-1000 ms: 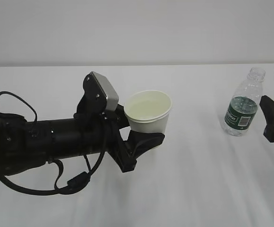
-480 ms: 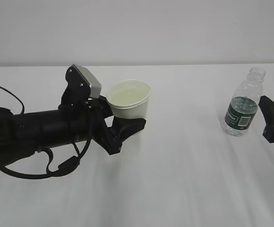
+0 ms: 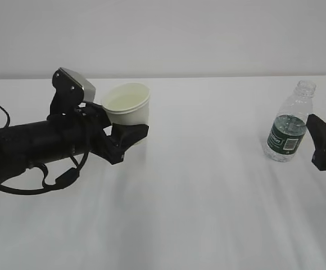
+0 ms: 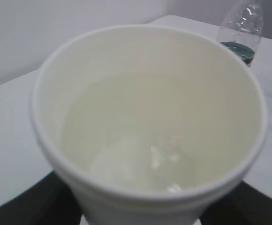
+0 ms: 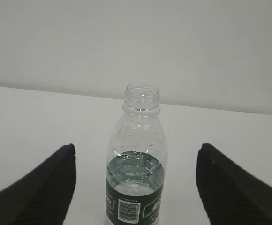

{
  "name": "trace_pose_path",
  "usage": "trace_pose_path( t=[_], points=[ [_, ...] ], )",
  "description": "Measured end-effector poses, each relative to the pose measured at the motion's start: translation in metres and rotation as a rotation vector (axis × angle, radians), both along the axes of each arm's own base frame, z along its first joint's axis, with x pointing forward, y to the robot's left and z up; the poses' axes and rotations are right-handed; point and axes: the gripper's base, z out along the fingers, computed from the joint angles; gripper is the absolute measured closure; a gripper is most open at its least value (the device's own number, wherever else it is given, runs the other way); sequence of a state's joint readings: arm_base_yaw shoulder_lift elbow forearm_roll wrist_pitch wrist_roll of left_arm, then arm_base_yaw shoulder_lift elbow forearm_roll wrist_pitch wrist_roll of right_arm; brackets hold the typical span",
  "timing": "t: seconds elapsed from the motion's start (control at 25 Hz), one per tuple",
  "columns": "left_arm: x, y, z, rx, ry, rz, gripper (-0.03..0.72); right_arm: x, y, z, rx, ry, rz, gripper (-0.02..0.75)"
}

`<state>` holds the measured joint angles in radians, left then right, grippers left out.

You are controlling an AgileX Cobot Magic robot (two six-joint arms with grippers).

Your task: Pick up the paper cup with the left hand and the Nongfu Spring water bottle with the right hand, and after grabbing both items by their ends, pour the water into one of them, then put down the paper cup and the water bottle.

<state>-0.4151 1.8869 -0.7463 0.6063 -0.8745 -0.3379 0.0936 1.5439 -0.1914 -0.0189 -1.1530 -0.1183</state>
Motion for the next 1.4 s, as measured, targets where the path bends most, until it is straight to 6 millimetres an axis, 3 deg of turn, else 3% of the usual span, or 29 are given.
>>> trace_pose_path(
  t=[1.4],
  points=[
    [0.032, 0.064, 0.002, -0.015, -0.017, 0.268, 0.218, 0.000, 0.001, 0.000, -0.003, 0.000, 0.008, 0.143]
  ],
)
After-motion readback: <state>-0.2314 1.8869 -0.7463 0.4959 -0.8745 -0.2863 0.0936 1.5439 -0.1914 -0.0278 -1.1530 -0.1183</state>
